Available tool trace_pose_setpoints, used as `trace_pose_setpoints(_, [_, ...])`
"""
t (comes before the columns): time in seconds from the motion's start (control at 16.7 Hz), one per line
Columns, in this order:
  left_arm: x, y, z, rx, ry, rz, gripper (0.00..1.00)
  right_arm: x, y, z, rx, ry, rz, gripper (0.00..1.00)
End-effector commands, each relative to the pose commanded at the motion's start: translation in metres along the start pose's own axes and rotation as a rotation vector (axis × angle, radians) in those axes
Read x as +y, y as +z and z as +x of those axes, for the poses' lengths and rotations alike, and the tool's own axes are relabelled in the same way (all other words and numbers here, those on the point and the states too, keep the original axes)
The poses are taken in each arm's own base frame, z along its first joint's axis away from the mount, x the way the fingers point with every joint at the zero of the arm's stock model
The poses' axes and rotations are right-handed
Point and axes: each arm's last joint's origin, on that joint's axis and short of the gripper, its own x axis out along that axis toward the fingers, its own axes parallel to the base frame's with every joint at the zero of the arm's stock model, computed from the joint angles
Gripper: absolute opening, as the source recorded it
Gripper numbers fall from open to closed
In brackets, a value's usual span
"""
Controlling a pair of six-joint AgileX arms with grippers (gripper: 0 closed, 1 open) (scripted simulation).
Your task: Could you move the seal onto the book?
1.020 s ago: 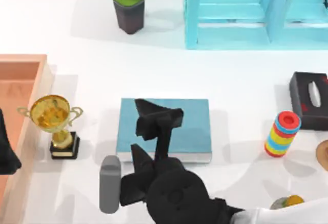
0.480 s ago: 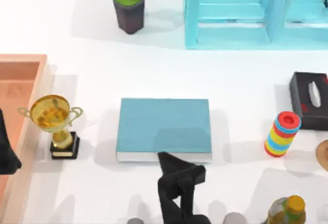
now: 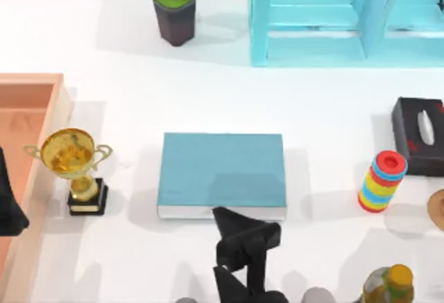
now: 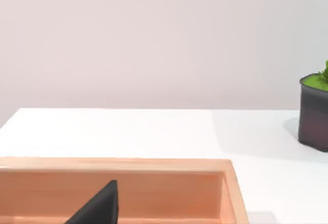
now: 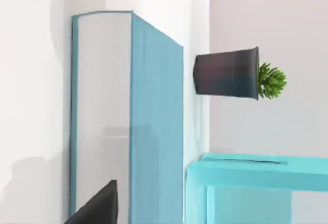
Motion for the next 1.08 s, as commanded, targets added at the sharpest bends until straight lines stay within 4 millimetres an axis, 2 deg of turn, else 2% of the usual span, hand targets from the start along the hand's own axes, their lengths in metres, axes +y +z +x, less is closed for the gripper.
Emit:
trace_pose_setpoints(0.18, [0.0,0.0,0.0,0.0,0.0,0.0,1.0,-0.03,-0.012,-0.005,-0.064,-0.004,0.132,1.0])
trace_pose_setpoints(0.36, [0.0,0.0,0.0,0.0,0.0,0.0,1.0,-0.078,-0.038,-0.014,-0.147,-0.067,0.391,1.0])
trace_pose_setpoints(0.54, [0.0,0.0,0.0,0.0,0.0,0.0,1.0,-0.133,-0.076,-0.042,-0.303,-0.191,0.715,1.0])
trace_pose_setpoints(0.66, [0.0,0.0,0.0,0.0,0.0,0.0,1.0,-0.156,-0.108,-0.069,-0.422,-0.29,0.889,1.0])
trace_pose_setpoints(0.84, [0.0,0.0,0.0,0.0,0.0,0.0,1.0,-0.164,-0.155,-0.1,-0.508,-0.448,1.037,1.0])
trace_pose_setpoints(1.08, [0.0,0.0,0.0,0.0,0.0,0.0,1.0,-0.151,-0.204,-0.122,-0.4,-0.679,1.135,1.0])
